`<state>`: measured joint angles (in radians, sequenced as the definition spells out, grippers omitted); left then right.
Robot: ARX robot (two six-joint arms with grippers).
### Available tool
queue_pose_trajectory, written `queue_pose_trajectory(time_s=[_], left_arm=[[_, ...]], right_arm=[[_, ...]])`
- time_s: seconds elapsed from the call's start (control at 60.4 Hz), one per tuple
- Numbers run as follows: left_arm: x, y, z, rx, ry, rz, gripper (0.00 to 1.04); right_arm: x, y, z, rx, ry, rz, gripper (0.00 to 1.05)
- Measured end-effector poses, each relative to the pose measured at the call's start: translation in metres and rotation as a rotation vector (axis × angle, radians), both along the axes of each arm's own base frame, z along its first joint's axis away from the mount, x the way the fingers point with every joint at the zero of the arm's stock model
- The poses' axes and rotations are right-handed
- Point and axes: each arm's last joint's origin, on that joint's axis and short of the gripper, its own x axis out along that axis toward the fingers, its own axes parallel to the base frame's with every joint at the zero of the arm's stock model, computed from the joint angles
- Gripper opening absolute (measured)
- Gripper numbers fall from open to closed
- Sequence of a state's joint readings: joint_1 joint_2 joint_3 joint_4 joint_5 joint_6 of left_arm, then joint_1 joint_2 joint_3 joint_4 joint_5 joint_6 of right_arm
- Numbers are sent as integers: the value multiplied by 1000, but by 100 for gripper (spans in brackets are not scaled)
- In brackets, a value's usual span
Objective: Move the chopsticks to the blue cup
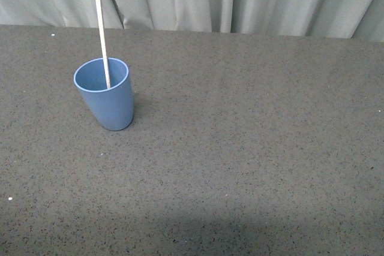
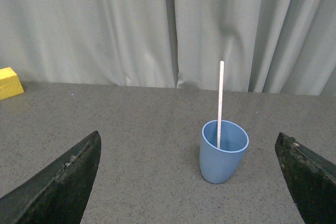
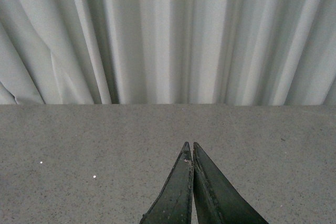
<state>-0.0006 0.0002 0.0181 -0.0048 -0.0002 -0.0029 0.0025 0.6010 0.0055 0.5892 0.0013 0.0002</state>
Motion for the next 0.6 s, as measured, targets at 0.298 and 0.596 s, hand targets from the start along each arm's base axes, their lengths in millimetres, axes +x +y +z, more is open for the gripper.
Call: queue_pose_trajectory(time_s=[0.298, 0.596], left_arm=[[0, 0, 0, 0, 0, 0, 98], [0, 0, 0, 0, 0, 0, 98]], right_arm=[[-11, 0, 3, 0, -13, 0, 1], [-19, 0, 4, 0, -14, 1, 1]])
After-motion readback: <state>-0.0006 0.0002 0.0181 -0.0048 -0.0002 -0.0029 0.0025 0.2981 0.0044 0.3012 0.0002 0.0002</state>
